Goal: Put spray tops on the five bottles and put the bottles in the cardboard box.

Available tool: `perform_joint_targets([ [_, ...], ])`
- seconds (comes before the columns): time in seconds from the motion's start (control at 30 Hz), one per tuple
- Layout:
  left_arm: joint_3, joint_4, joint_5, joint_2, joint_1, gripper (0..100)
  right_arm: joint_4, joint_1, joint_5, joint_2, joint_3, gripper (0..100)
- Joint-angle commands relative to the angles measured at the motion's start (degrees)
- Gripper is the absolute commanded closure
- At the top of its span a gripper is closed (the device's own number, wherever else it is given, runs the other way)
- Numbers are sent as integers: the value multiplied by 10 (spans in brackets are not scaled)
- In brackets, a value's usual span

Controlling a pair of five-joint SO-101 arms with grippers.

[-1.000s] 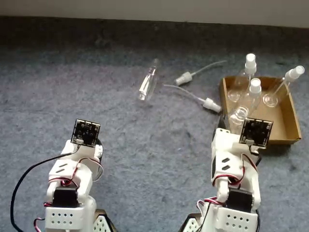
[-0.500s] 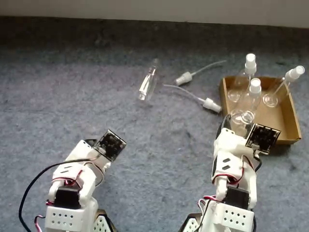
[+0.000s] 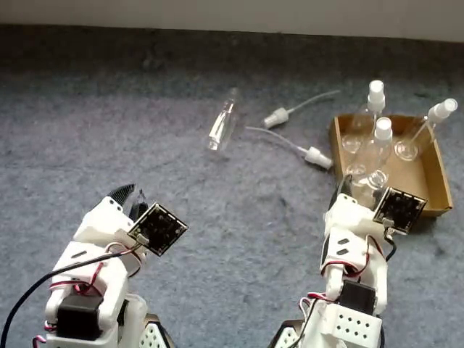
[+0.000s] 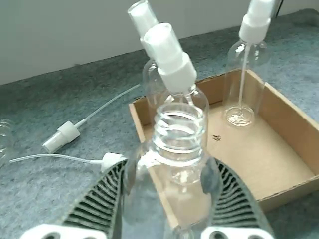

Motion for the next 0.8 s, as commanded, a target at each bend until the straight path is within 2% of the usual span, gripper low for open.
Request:
perform_joint_targets([
  [0.0,-106,7,-26,125,-8,995,-13,46,-34,-7,-11,885],
  [0.13,-201,4,-27,244,-4,993,-11,73,-118,-7,-12,885],
  [0.27,-259,3,-28,333,29,993,-11,109,-113,-7,-12,885],
  [0.37,-278,-2,-30,387,88,993,-13,155,-113,-7,-11,885],
  [0.53,-278,-71,-104,461,175,993,-14,204,-113,-7,-11,885],
  [0.63,-279,-113,-135,499,201,992,-21,205,-113,-7,-9,885],
  [0.77,-279,-155,-166,548,215,992,-86,211,-113,-7,8,885],
])
